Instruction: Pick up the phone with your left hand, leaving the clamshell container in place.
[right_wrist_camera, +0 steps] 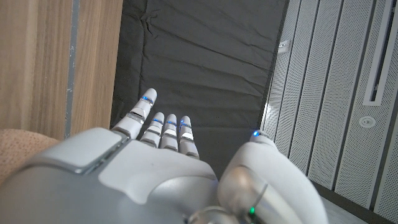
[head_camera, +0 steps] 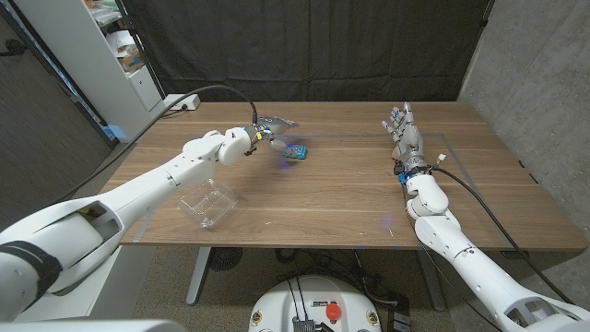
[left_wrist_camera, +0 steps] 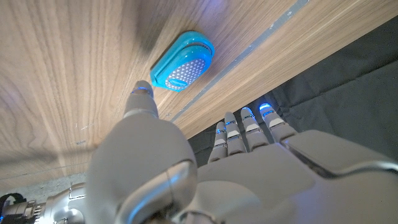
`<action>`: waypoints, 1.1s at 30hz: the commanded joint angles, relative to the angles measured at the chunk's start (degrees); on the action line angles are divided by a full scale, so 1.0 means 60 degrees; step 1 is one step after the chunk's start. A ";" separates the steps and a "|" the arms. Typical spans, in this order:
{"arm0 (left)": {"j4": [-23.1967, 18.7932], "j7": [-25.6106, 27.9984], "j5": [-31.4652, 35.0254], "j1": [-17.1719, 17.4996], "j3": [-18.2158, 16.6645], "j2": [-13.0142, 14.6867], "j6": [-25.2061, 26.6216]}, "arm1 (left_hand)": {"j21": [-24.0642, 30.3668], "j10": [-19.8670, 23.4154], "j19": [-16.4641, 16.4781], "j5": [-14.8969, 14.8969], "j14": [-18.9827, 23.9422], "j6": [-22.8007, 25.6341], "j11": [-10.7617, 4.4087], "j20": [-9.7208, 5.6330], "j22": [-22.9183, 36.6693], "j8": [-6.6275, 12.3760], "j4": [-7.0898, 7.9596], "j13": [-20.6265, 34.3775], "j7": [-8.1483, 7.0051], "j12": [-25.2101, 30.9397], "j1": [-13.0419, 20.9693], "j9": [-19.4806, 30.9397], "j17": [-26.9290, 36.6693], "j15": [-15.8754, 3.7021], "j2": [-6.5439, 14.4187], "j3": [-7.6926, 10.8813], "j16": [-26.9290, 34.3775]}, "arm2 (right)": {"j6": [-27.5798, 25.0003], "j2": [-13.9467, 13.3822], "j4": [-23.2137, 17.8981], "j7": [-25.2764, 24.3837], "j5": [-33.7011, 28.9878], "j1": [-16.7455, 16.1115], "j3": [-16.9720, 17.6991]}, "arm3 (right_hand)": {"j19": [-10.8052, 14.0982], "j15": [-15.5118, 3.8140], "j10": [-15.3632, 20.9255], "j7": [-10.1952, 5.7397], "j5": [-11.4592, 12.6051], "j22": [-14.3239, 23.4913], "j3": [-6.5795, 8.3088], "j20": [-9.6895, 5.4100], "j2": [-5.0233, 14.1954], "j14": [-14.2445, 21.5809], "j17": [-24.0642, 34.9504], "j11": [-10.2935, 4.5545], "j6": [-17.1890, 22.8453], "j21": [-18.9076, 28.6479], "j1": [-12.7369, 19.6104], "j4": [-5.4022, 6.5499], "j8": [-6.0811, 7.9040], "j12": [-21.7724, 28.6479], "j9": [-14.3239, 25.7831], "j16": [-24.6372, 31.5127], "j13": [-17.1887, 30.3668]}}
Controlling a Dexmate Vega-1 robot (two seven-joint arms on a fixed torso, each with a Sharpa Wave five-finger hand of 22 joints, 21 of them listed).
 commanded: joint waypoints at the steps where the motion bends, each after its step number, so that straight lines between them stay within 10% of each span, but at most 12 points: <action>1: 0.0303 -0.0189 0.0054 -0.0192 0.0219 -0.0145 -0.0084 | -0.0014 0.0068 0.0016 0.0087 0.0085 0.0012 -0.0070 0.0092 0.0056 0.0004 -0.0004 0.0031 0.0007 0.0062 0.0146 0.0051 0.0026 -0.0073 -0.0001 -0.0068 -0.0006 | 0.0079 0.0061 0.0002 -0.0072 -0.0044 -0.0015 -0.0016 | 0.0070 -0.0035 0.0064 -0.0020 0.0058 0.0032 -0.0036 -0.0003 0.0059 0.0102 0.0005 0.0033 0.0098 -0.0034 0.0077 0.0014 -0.0009 -0.0020 0.0012 0.0067 0.0020; 33: 0.1407 0.0021 -0.0002 -0.0581 0.0739 -0.0612 -0.0287 | -0.0069 0.0423 0.0342 0.0183 0.0440 0.0389 -0.0235 0.0448 0.0068 0.0086 0.0127 0.0128 -0.0130 0.0172 0.0369 0.0069 0.0056 -0.0202 0.0179 -0.0222 0.0040 | 0.0022 0.0128 -0.0079 -0.0297 -0.0121 -0.0141 -0.0045 | 0.0147 -0.0040 0.0112 -0.0018 0.0048 0.0034 -0.0072 -0.0007 0.0089 0.0171 -0.0001 0.0032 0.0106 -0.0146 0.0067 0.0014 -0.0021 -0.0074 0.0009 0.0079 0.0024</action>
